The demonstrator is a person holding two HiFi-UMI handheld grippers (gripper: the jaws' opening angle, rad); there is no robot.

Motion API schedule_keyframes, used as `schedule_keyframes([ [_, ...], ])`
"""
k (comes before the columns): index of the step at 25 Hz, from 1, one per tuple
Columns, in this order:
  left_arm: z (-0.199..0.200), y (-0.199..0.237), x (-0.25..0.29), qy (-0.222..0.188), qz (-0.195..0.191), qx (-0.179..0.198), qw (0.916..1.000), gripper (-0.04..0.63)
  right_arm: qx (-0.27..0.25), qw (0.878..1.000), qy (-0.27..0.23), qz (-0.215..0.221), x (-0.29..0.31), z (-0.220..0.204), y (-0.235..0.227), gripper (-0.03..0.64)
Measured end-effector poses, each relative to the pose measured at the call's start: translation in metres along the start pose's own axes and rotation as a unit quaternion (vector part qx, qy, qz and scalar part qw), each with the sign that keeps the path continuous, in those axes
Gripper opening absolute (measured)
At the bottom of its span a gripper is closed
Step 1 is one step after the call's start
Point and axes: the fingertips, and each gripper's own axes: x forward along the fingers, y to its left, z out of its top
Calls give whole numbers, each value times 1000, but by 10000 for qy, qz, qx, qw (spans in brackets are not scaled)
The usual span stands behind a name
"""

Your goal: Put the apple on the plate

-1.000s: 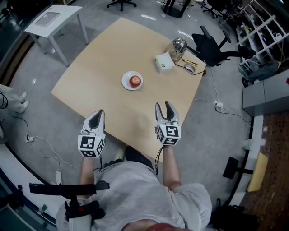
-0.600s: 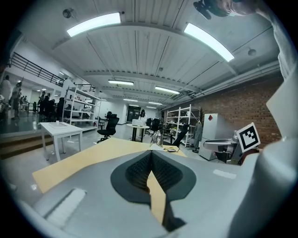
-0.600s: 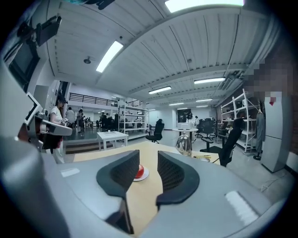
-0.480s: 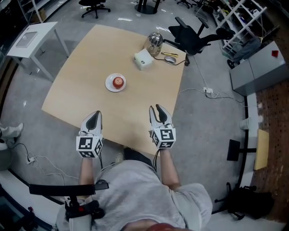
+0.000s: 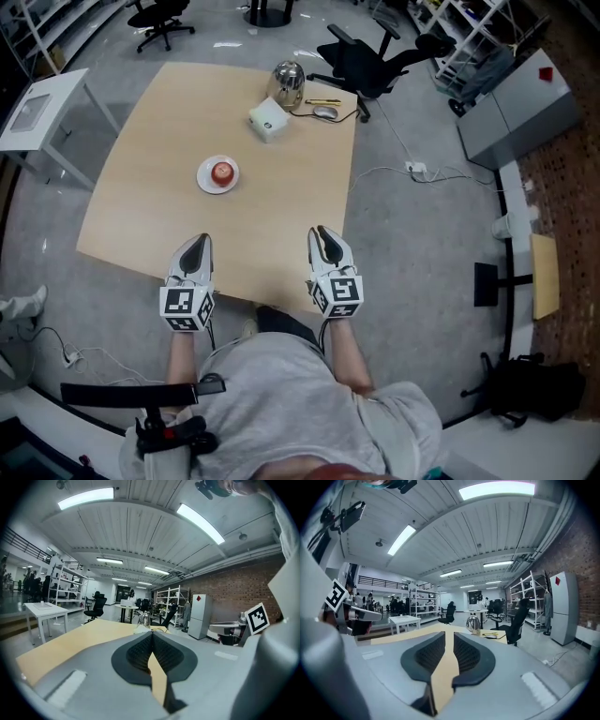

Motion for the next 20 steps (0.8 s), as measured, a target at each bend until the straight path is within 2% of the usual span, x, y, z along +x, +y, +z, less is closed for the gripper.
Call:
schedule_keyframes([
  [9, -1, -17, 5, 36, -326, 84, 9994, 20, 80, 9995, -62, -308, -30, -4, -6, 18],
  [20, -5, -34, 5, 104, -590, 139, 9981, 20, 240, 9988, -74, -418, -52, -10, -7, 6],
])
